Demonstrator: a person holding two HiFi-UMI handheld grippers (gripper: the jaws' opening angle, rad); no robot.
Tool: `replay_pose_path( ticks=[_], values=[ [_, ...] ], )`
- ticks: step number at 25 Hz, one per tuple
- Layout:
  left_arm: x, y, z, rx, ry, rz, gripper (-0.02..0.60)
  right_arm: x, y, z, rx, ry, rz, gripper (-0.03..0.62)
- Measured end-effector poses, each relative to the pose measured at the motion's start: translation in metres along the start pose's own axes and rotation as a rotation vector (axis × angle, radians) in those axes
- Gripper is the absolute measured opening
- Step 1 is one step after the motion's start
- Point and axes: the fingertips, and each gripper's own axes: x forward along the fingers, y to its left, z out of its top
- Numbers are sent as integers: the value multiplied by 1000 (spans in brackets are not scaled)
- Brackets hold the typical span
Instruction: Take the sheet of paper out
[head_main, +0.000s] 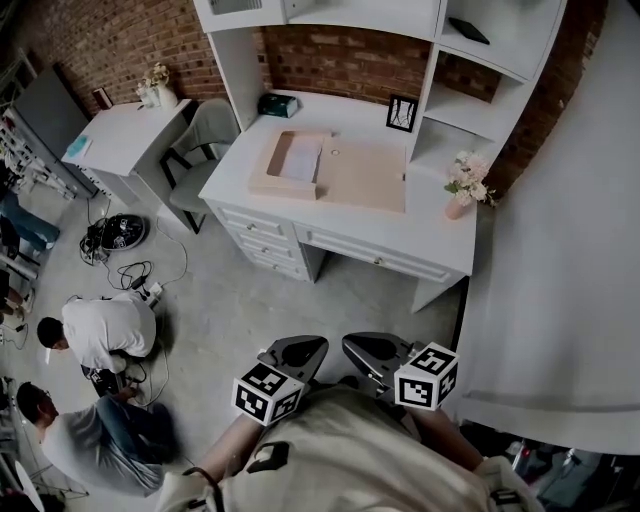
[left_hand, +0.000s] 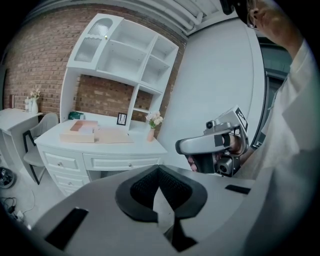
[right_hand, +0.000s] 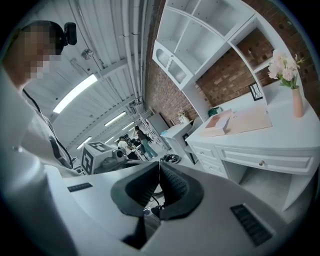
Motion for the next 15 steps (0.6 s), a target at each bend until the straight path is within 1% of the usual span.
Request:
replay_pose_path(
  ticks=[7,11,15],
  values=[
    [9,-7,-4,3,30,-2,17,-5,-5,-5,27,14,16,28],
    [16,-9,-4,20,42,-17,17,-7,-11,-5,44,12,4,28],
    [23,-4,2,19,26,-43,17,-7,-19,0,49,1,-23,28]
  ],
)
